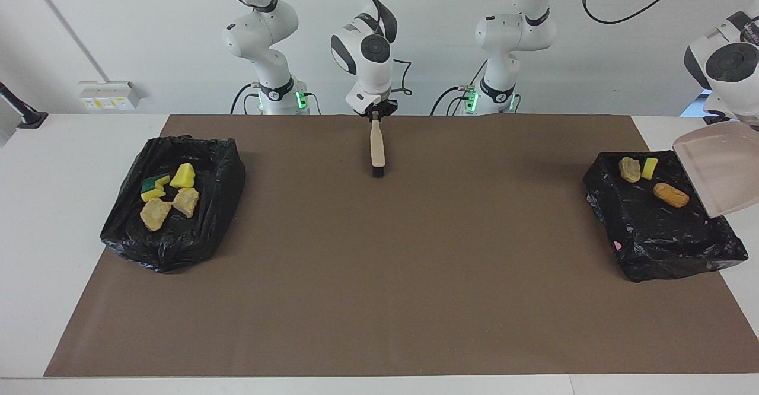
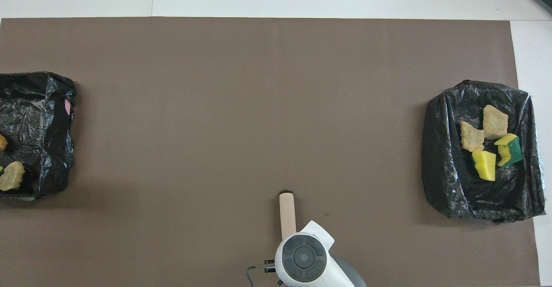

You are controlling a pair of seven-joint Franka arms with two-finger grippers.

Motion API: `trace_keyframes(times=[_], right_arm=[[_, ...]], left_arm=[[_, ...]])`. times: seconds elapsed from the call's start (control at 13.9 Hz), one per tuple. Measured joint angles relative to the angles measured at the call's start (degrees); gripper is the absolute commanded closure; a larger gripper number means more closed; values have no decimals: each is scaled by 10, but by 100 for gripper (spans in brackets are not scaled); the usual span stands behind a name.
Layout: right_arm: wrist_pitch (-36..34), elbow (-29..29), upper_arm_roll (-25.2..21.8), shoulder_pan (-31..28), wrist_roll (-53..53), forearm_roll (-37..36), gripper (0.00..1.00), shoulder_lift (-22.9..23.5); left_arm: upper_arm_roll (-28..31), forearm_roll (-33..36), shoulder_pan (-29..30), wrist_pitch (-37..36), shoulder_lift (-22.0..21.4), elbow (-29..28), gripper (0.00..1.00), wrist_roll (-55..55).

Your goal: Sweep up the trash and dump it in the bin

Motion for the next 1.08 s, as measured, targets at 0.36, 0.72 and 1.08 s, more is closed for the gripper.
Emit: trace_keyframes(times=[0.36, 0.72, 1.08], right_arm=[[1, 6, -3, -9, 0, 0, 0, 5], [-8, 55, -5, -50, -5, -20, 0, 12], [-21, 119, -7, -110, -6, -96, 0, 13]], left_arm=[[-39, -117, -1, -97, -1, 66, 100, -6], [-148, -232, -8, -197, 5, 72, 100, -134], [-258, -336, -10, -265, 31, 71, 100, -385]])
